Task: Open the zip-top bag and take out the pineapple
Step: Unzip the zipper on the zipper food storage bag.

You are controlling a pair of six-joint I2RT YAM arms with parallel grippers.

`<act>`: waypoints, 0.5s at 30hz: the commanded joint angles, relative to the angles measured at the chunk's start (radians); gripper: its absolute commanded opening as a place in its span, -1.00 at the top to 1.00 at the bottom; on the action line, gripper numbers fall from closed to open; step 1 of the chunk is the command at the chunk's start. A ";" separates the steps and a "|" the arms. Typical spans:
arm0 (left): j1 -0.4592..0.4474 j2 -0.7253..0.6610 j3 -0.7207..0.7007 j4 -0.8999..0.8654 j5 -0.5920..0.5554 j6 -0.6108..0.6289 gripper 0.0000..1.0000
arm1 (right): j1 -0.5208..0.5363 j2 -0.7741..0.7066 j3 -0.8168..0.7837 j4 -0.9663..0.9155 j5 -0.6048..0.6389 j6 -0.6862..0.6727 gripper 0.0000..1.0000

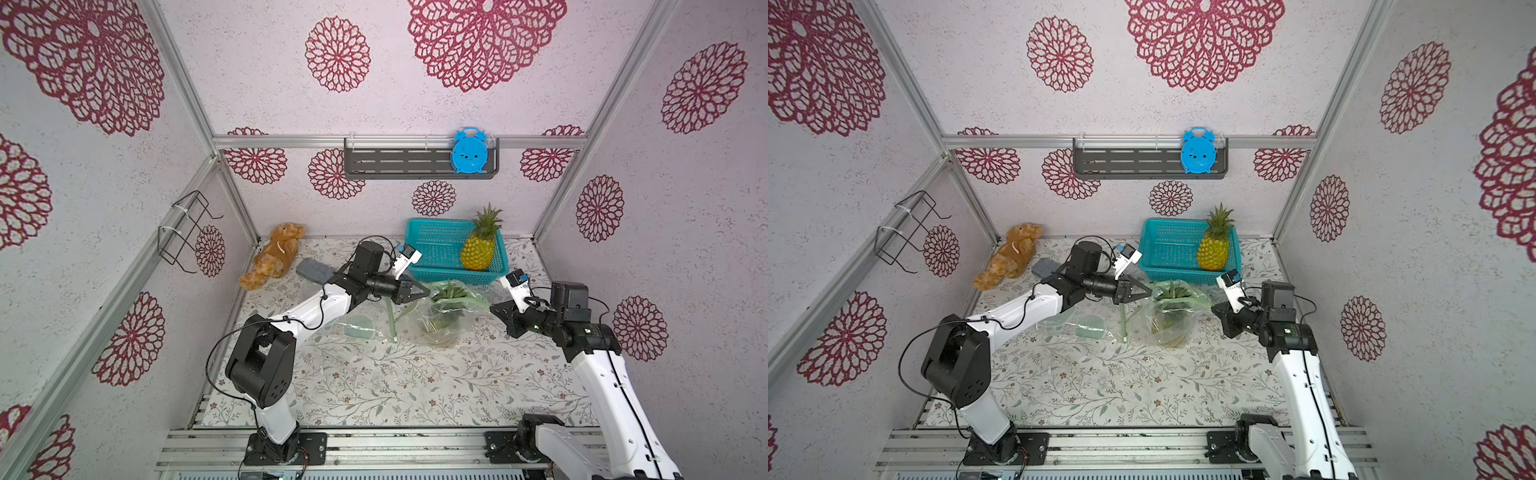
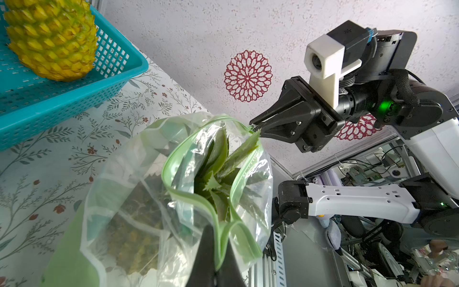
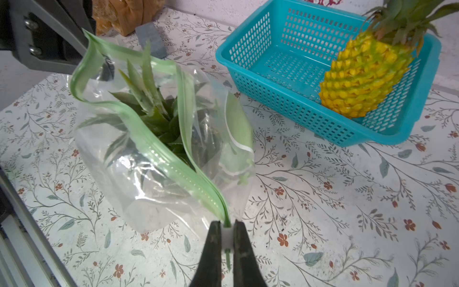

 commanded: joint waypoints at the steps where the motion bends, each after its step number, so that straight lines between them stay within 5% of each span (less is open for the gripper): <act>1: -0.014 -0.008 0.032 -0.015 0.000 0.003 0.95 | -0.002 -0.017 0.064 0.072 -0.106 0.068 0.65; 5: -0.014 -0.024 0.038 -0.022 -0.025 0.005 0.94 | 0.008 -0.020 0.104 0.147 -0.162 0.145 0.30; 15: -0.013 -0.057 0.027 -0.012 -0.068 0.000 0.91 | 0.224 0.087 0.242 0.155 -0.043 0.216 0.18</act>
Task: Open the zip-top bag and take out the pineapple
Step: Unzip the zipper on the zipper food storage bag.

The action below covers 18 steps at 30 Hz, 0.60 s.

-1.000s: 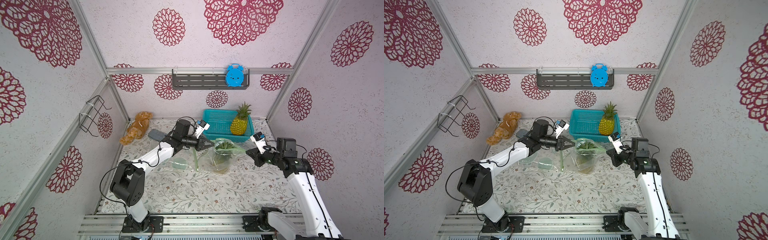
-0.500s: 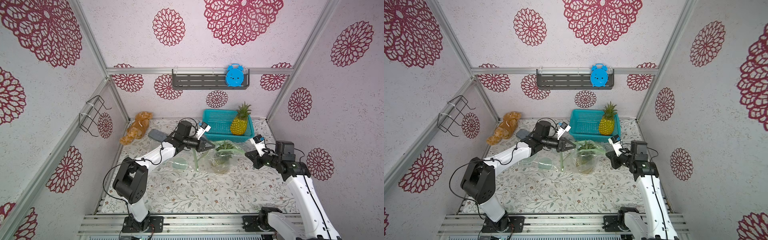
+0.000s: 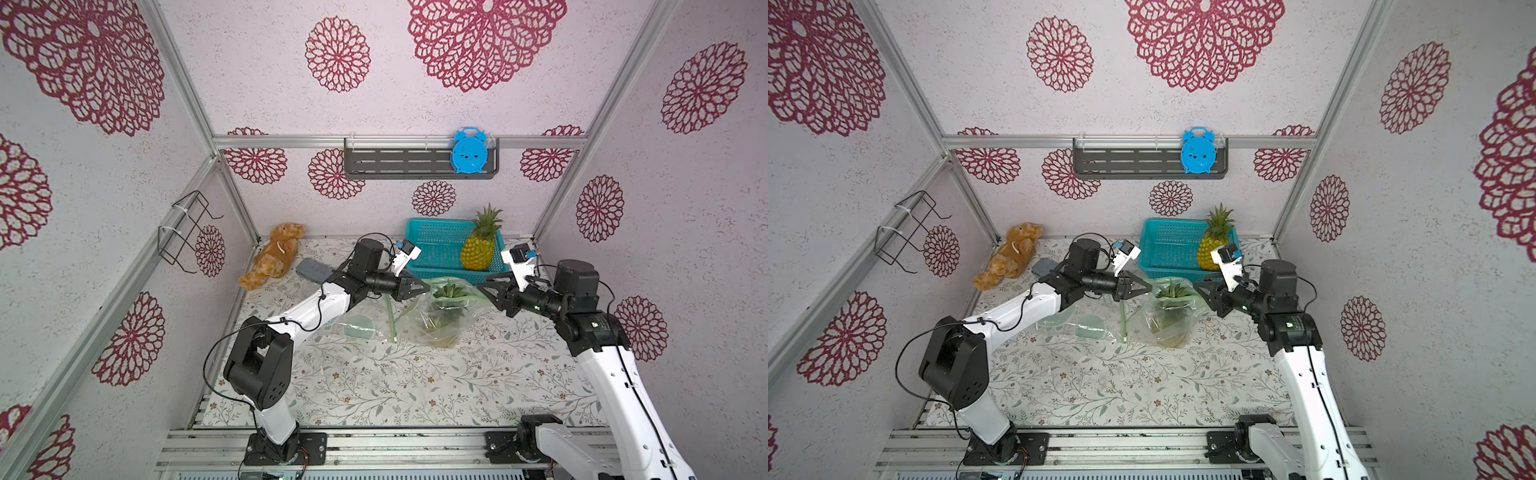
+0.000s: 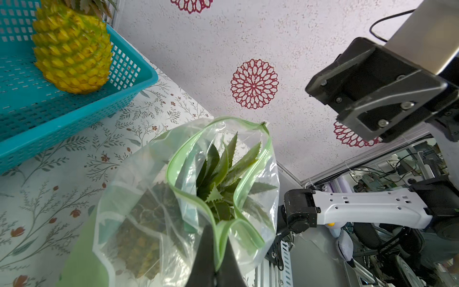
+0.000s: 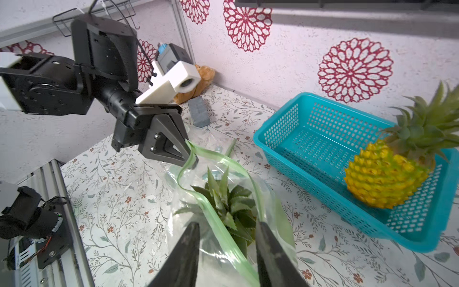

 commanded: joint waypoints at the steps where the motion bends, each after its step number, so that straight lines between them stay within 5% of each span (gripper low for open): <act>1: -0.012 -0.038 0.007 -0.005 -0.015 0.003 0.91 | 0.092 0.059 0.068 -0.007 0.066 0.044 0.18; 9: -0.011 -0.049 -0.003 -0.004 -0.024 0.004 0.91 | 0.251 0.212 0.181 -0.147 0.306 0.066 0.28; 18: -0.011 -0.056 -0.011 -0.005 -0.023 0.010 0.90 | 0.292 0.273 0.211 -0.181 0.421 0.089 0.39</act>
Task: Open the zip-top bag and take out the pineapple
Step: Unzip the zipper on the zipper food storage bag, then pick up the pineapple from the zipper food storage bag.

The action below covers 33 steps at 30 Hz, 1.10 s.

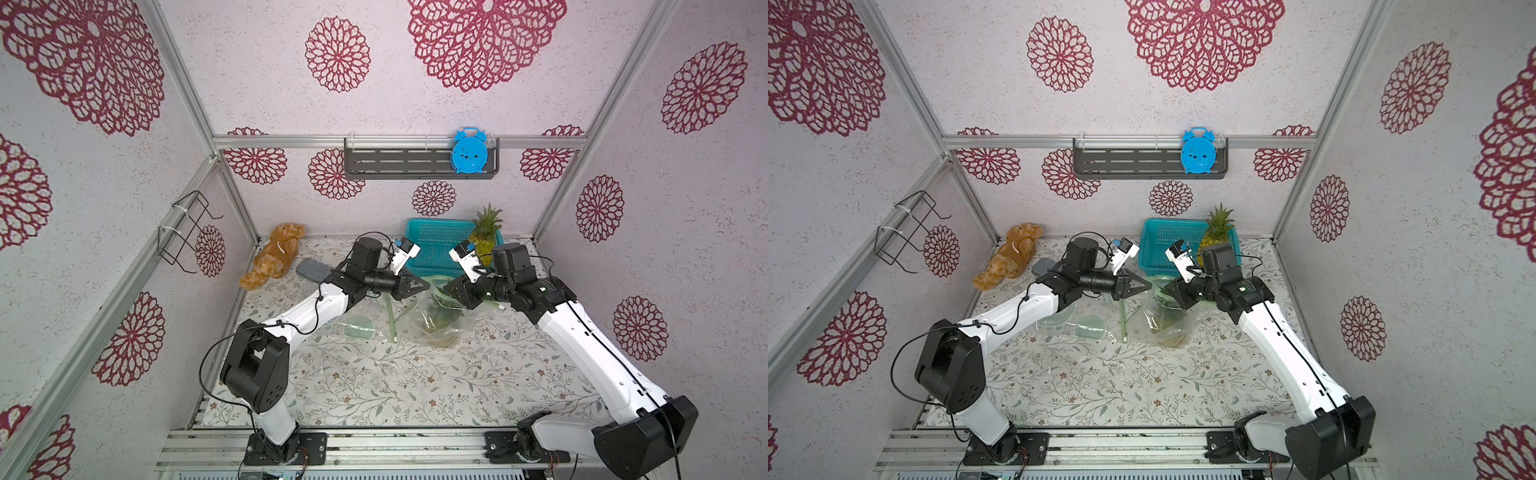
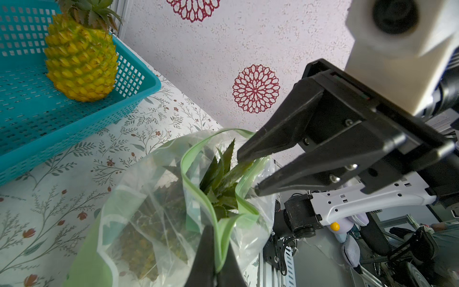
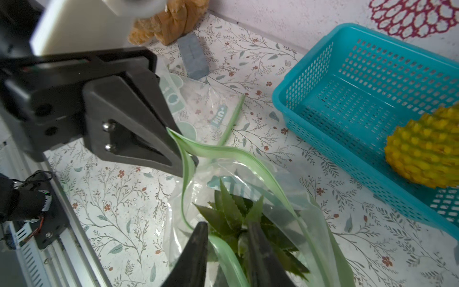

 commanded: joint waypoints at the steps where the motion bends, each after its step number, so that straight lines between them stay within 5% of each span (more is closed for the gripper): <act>1: -0.009 -0.034 -0.010 -0.006 0.001 0.009 0.90 | 0.006 -0.004 0.036 -0.018 0.078 0.025 0.39; 23: -0.006 -0.038 -0.014 -0.006 0.004 0.012 0.89 | 0.038 0.127 0.060 -0.089 0.088 0.013 0.12; 33: -0.006 -0.037 -0.009 -0.007 0.005 0.014 0.89 | 0.052 0.181 0.051 -0.188 0.196 0.006 0.06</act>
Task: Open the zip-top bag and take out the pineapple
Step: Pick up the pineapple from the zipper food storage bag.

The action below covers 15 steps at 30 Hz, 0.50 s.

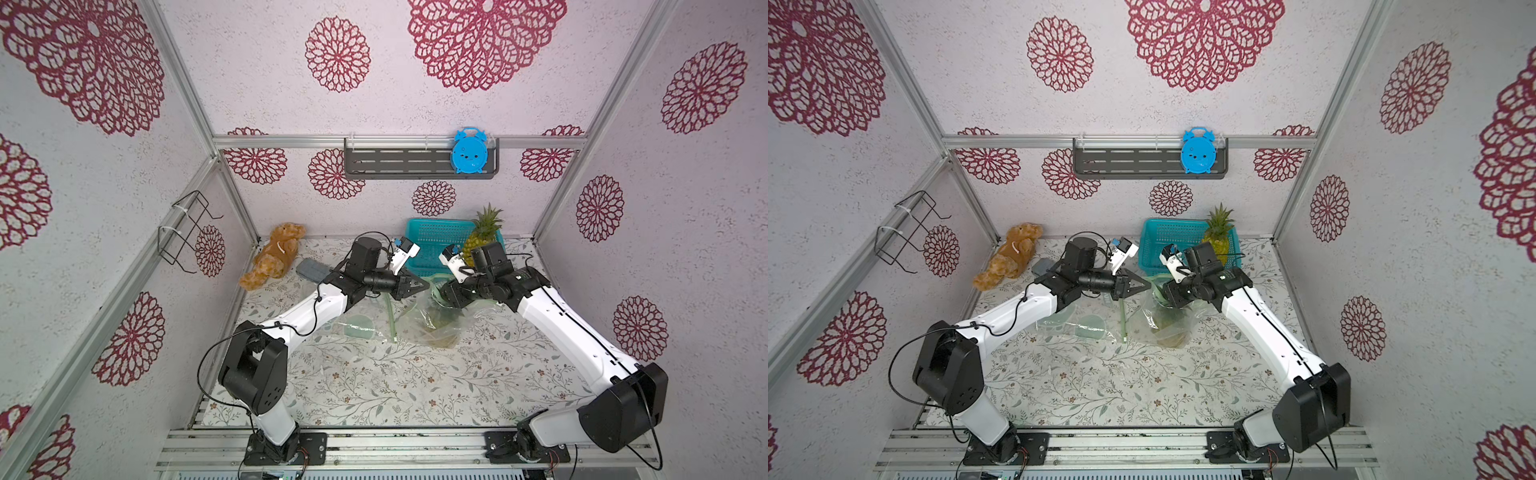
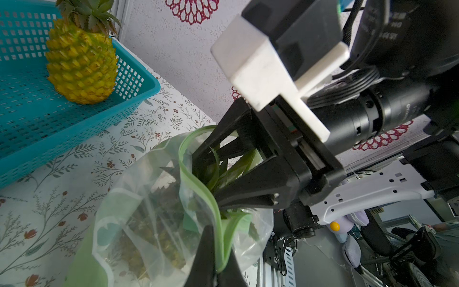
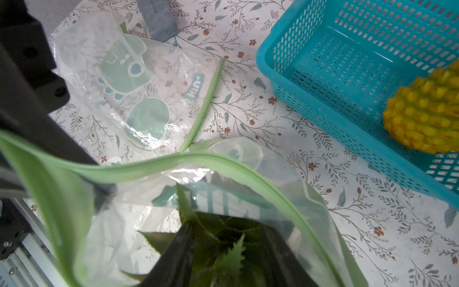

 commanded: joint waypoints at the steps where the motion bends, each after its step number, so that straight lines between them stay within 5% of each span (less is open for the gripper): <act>1: -0.005 -0.026 -0.006 -0.007 0.004 0.015 0.89 | 0.005 0.038 -0.001 -0.128 0.068 -0.009 0.06; 6: -0.003 -0.033 -0.009 -0.010 0.003 0.016 0.88 | 0.006 0.050 -0.020 -0.147 0.089 -0.007 0.15; 12: 0.000 -0.047 -0.014 -0.010 -0.004 0.014 0.87 | 0.007 0.037 -0.016 -0.136 0.067 -0.009 0.88; 15: 0.001 -0.059 -0.021 -0.006 -0.010 0.013 0.83 | 0.007 -0.005 -0.020 -0.082 0.030 -0.003 1.00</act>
